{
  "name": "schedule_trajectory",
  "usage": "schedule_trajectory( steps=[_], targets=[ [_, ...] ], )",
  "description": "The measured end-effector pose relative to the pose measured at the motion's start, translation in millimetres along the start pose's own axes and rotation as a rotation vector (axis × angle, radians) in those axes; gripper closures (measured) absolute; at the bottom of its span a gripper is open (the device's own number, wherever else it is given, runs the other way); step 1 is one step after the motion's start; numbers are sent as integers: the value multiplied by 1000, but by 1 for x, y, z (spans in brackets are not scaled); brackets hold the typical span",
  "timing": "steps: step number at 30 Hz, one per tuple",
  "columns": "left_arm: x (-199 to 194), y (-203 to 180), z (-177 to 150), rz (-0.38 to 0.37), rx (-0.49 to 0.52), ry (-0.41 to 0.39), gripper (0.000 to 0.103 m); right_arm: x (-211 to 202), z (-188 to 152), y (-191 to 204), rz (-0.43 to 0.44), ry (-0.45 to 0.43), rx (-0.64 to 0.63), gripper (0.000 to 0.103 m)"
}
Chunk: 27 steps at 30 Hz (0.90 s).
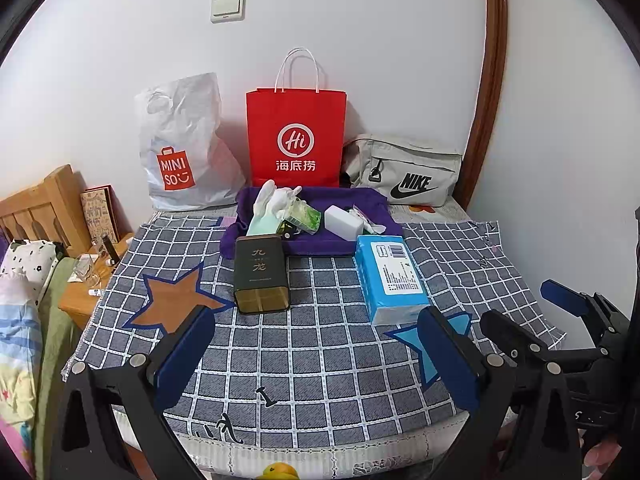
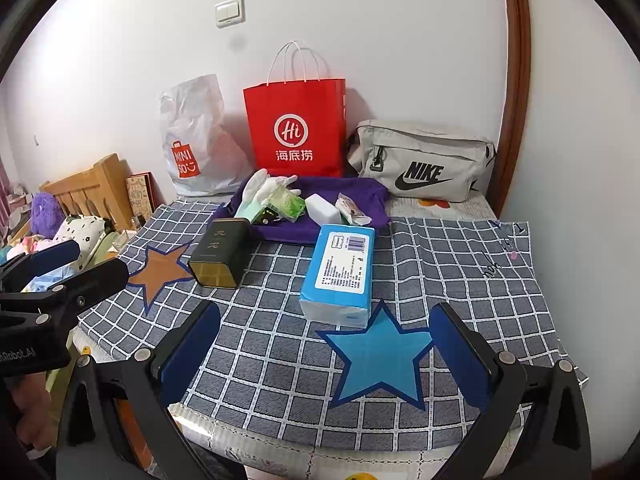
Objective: Organize soft objects
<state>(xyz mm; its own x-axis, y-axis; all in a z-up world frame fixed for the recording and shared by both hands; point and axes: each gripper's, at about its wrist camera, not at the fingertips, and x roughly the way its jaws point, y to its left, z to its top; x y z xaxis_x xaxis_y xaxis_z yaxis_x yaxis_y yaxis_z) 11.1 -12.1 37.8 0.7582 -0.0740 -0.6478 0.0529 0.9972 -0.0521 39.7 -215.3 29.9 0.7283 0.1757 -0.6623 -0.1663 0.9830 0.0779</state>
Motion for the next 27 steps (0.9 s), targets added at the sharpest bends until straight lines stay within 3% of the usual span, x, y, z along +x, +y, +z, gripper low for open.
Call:
schedule_trajectory(
  steps=[27],
  targets=[
    [-1, 0, 0, -3, 1, -3, 1, -4, 0, -2, -6, -4, -2, 0]
  ],
)
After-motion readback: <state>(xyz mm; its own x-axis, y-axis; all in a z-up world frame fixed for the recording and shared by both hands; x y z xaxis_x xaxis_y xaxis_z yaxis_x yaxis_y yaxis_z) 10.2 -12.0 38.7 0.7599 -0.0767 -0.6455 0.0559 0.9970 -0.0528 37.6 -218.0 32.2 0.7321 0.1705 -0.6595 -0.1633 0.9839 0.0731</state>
